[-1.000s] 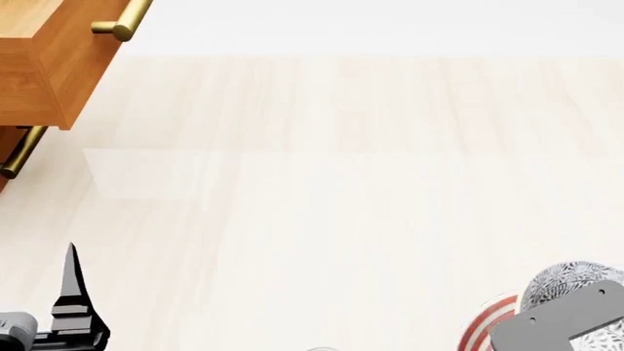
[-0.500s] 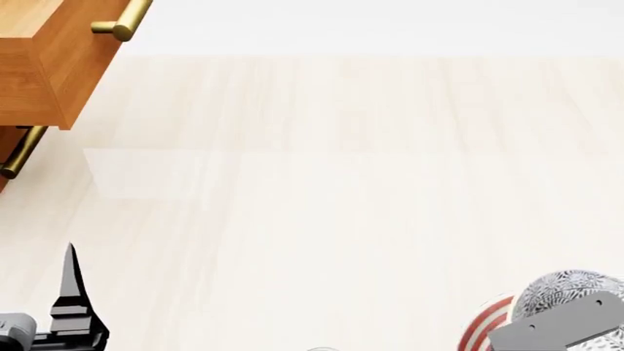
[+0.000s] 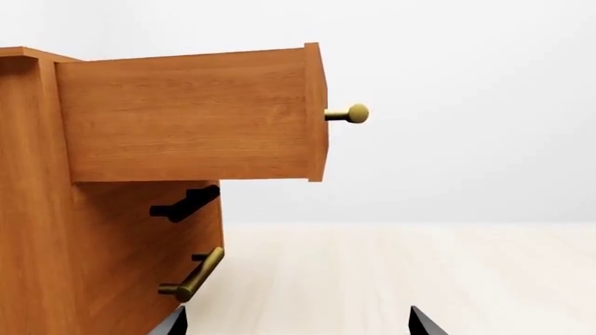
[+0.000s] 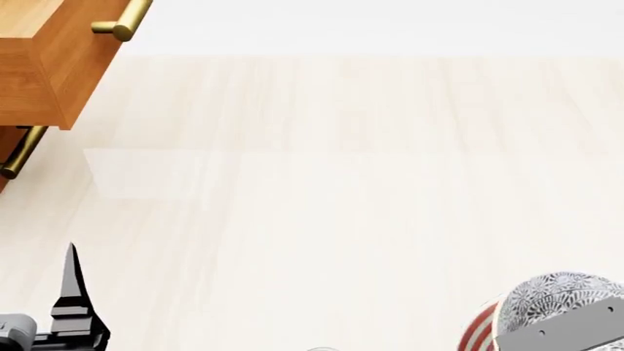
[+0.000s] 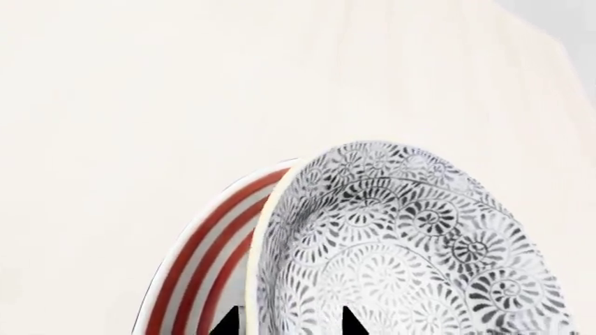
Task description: Put the bowl on the plate.
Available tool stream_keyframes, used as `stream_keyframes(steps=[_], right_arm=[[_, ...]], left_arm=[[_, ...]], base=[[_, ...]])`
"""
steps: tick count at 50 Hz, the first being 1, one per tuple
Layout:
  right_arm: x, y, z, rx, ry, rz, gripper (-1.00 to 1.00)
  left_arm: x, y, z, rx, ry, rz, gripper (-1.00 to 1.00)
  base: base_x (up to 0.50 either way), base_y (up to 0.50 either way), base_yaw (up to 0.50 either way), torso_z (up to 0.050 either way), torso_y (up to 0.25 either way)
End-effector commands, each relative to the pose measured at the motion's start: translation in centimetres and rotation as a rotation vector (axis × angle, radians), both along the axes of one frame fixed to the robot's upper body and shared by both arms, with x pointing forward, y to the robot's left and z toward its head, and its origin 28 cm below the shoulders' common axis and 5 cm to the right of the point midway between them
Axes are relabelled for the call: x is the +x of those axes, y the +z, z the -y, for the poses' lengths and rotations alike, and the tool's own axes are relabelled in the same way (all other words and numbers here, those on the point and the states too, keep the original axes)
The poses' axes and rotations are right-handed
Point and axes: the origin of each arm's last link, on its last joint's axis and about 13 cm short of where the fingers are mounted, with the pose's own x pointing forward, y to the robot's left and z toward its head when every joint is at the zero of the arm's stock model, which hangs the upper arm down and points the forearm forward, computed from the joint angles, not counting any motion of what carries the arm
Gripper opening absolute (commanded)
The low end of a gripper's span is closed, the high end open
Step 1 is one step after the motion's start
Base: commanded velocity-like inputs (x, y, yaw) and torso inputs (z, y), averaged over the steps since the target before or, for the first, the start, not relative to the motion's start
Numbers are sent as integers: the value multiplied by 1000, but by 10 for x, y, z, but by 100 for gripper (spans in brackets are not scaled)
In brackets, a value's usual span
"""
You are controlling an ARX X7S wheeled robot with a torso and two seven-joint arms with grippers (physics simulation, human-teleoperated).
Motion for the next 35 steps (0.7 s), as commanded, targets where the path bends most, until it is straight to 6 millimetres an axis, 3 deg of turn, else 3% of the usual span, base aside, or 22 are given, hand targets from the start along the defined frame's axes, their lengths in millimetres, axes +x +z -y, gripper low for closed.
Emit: stream_keyframes(steps=[1,11,35], right_arm=[[-5,5,1,7,3,24,100],[-16,25,0,100,28,120,100],[-26,53,-15,59,91,239,100]], left_arm=[[-1,1,1,1,-3,3,100],[-1,1,1,0,-5,3,100],[-2,1,0,-3,-4,6,100]], base=[[0,0,0,0,0],[0,0,0,0,0],[0,0,0,0,0]])
